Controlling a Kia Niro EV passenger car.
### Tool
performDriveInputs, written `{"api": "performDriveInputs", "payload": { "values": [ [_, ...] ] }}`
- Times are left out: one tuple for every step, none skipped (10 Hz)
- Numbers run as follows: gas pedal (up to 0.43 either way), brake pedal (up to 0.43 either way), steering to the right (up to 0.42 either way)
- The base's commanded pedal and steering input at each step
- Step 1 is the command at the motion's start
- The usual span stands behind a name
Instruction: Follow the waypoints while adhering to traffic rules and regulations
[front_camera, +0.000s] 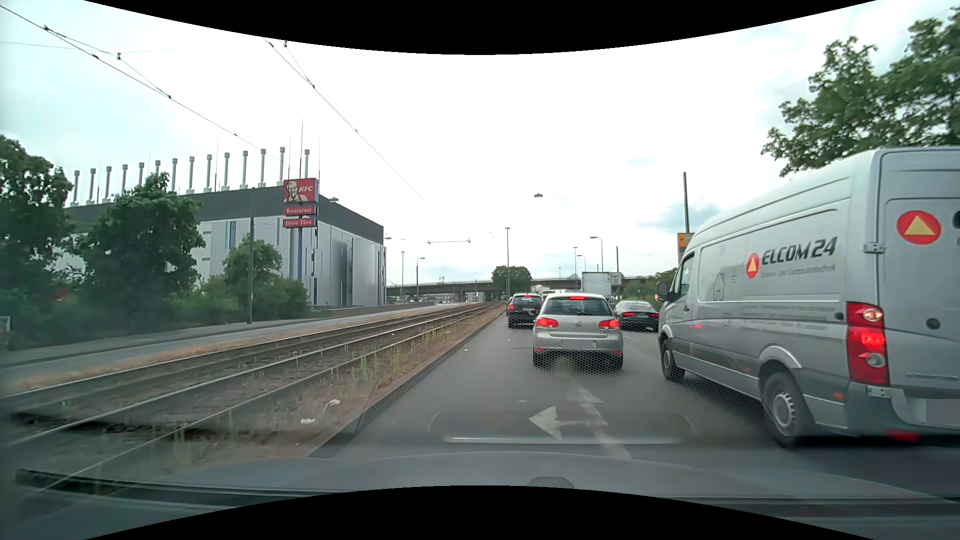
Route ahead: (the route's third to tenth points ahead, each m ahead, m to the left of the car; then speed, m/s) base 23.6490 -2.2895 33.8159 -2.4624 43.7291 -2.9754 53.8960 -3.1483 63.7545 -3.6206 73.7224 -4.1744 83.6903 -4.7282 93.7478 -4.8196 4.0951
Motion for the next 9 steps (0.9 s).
{"api": "performDriveInputs", "payload": {
  "values": [
    [0.000, 0.024, 0.005],
    [0.000, 0.030, 0.005],
    [0.000, 0.030, 0.005],
    [0.000, 0.043, 0.005],
    [0.000, 0.055, 0.005],
    [0.000, 0.055, 0.005],
    [0.000, 0.061, 0.005],
    [0.000, 0.067, 0.005],
    [0.000, 0.073, 0.005]
  ]
}}
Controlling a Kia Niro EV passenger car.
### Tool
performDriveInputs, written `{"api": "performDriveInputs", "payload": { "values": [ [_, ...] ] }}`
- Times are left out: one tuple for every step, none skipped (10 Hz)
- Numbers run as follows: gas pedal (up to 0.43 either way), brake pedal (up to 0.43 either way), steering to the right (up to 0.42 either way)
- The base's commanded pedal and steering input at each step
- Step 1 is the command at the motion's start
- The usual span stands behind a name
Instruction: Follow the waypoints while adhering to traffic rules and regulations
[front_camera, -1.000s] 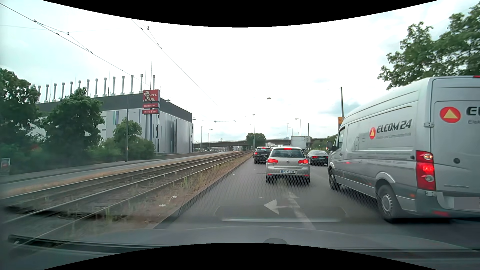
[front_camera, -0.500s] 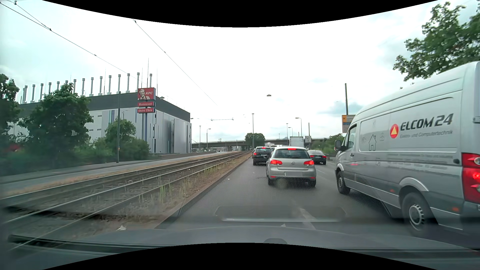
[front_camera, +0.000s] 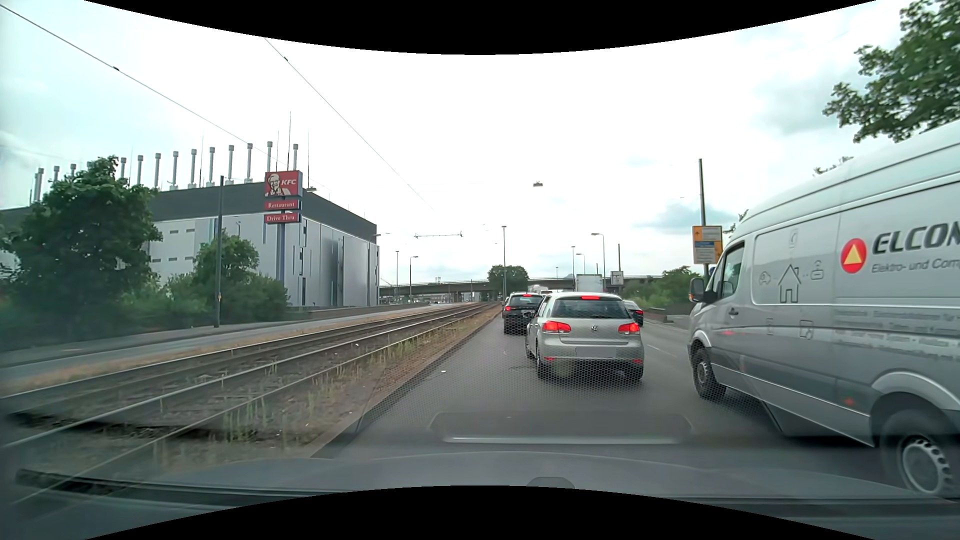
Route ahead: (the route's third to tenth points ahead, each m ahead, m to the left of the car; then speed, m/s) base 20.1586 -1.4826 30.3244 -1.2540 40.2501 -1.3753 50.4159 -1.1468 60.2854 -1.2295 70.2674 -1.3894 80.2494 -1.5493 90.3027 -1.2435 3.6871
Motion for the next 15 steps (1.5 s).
{"api": "performDriveInputs", "payload": {
  "values": [
    [0.000, 0.073, 0.005],
    [0.000, 0.091, 0.005],
    [0.000, 0.116, 0.005],
    [0.000, 0.152, 0.005],
    [0.000, 0.171, 0.005],
    [0.000, 0.195, 0.004],
    [0.000, 0.226, 0.004],
    [0.000, 0.226, 0.005],
    [0.000, 0.226, 0.004],
    [0.000, 0.232, 0.003],
    [0.000, 0.238, 0.002],
    [0.000, 0.244, 0.002],
    [0.000, 0.244, 0.002],
    [0.000, 0.244, 0.002],
    [0.000, 0.250, 0.002]
  ]
}}
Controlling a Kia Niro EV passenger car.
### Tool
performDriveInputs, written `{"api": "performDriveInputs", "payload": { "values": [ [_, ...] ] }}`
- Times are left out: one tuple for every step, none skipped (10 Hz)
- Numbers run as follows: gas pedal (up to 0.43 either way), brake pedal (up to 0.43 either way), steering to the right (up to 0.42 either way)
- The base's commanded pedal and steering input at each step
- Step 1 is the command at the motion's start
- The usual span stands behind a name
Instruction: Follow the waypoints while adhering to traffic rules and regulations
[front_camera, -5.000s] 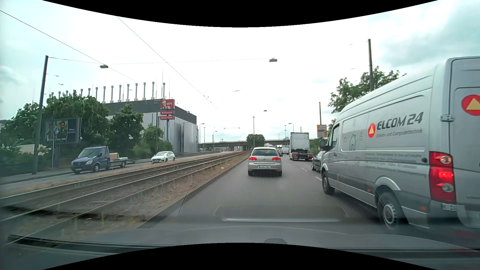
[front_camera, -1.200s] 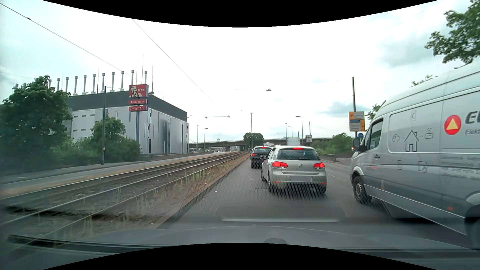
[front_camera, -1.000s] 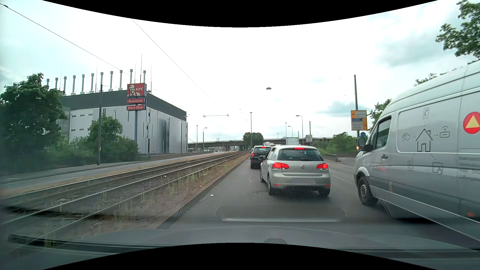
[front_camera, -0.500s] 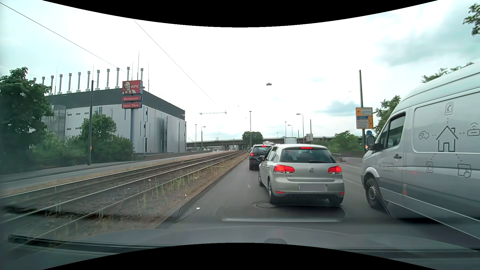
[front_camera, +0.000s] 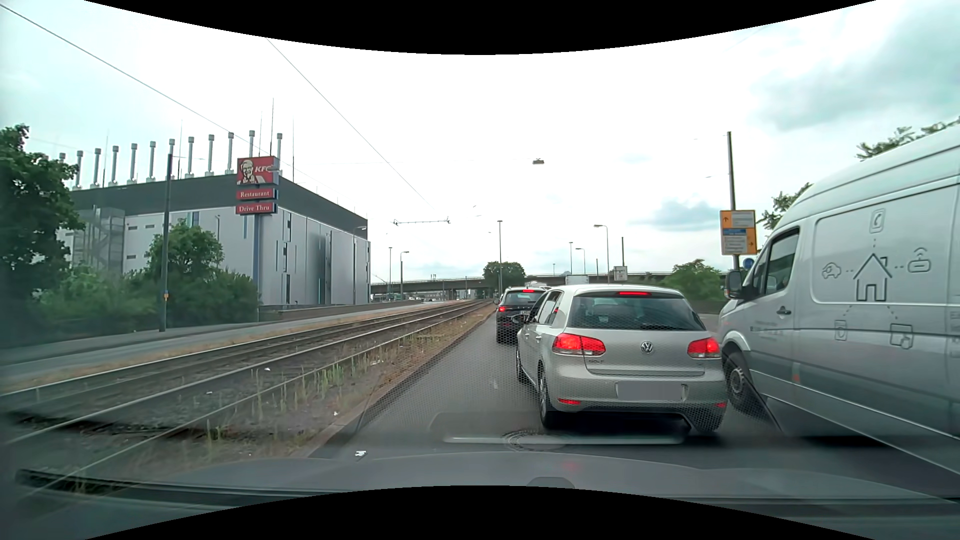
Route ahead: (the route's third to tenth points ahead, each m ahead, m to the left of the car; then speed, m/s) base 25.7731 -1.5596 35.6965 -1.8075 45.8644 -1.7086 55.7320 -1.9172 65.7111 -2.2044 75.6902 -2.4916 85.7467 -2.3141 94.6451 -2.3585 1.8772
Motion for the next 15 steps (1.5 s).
{"api": "performDriveInputs", "payload": {
  "values": [
    [0.000, 0.256, 0.002],
    [0.000, 0.256, 0.002],
    [0.000, 0.262, 0.001],
    [0.000, 0.274, 0.001],
    [0.000, 0.280, 0.001],
    [0.000, 0.274, 0.001],
    [0.000, 0.280, 0.001],
    [0.000, 0.274, 0.001],
    [0.000, 0.274, 0.001],
    [0.000, 0.268, 0.001],
    [0.000, 0.268, 0.001],
    [0.000, 0.268, 0.001],
    [0.000, 0.274, 0.001],
    [0.000, 0.250, 0.001],
    [0.000, 0.244, 0.001]
  ]
}}
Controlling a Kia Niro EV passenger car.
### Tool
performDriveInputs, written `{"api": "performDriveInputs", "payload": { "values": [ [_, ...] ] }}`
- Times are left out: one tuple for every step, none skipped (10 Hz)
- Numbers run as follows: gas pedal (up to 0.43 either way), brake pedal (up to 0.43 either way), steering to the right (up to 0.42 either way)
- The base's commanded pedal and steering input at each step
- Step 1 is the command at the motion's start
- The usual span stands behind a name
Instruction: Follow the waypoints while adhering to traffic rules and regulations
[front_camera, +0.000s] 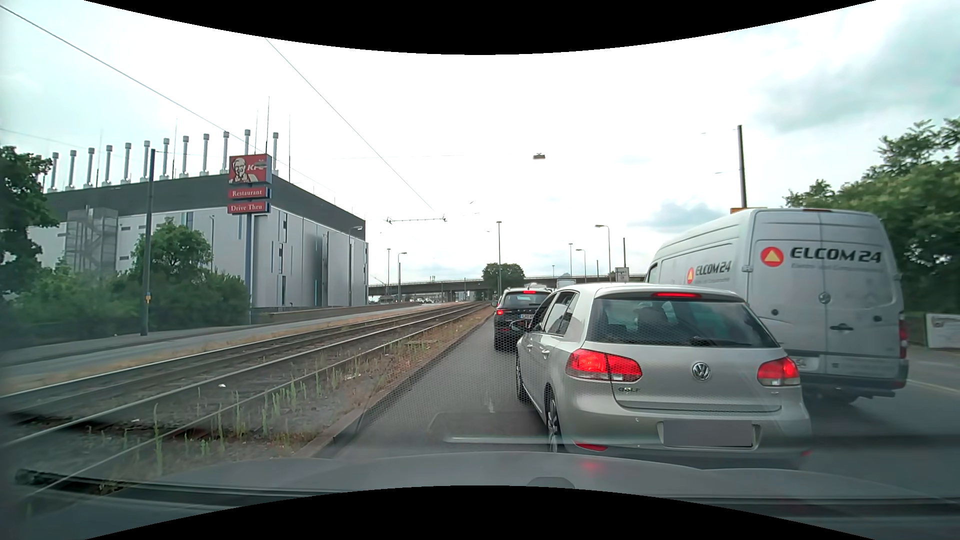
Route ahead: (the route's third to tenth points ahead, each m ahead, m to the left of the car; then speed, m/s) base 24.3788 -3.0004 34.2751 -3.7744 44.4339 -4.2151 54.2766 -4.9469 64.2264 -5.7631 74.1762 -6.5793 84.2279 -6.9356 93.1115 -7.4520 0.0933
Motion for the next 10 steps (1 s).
{"api": "performDriveInputs", "payload": {
  "values": [
    [0.000, 0.250, 0.001],
    [0.000, 0.262, 0.001],
    [0.000, 0.262, 0.001],
    [0.000, 0.262, 0.001],
    [0.000, 0.262, 0.001],
    [0.000, 0.256, 0.001],
    [0.000, 0.250, 0.001],
    [0.000, 0.244, 0.001],
    [0.000, 0.244, 0.001],
    [0.000, 0.250, 0.001]
  ]
}}
